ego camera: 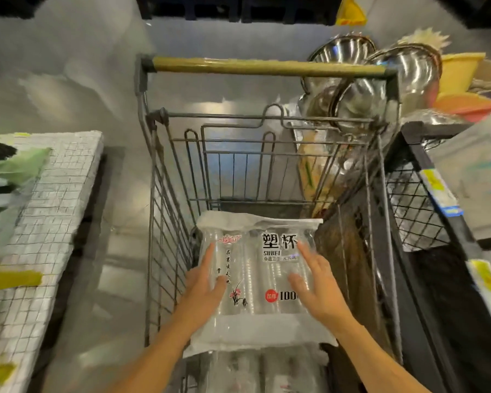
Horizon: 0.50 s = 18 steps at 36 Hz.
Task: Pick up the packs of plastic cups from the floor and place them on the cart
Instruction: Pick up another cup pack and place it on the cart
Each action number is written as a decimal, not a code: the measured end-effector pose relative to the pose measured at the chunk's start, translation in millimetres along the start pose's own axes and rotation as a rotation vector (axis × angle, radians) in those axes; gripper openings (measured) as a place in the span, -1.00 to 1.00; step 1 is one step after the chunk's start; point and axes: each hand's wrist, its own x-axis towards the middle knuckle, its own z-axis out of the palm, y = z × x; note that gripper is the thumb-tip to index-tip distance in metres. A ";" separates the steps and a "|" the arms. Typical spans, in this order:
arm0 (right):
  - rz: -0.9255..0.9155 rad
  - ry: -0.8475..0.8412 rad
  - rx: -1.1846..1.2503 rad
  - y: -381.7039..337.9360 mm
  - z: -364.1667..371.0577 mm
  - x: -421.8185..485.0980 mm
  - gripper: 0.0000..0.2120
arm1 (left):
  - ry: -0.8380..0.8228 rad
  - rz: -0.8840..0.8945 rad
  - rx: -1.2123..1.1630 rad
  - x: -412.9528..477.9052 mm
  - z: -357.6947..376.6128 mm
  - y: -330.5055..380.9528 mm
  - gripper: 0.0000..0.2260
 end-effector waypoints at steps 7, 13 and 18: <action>0.106 -0.037 0.054 34.9 29.3 19.5 -0.38 | 0.043 -0.022 0.016 22.1 21.3 -21.0 -0.39; 0.137 0.091 0.138 59.5 59.4 29.5 -0.40 | 0.055 -0.012 0.032 27.3 25.1 -19.5 -0.40; 0.146 0.066 0.065 61.9 53.8 31.6 -0.38 | 0.057 -0.057 0.072 28.1 24.3 -12.6 -0.39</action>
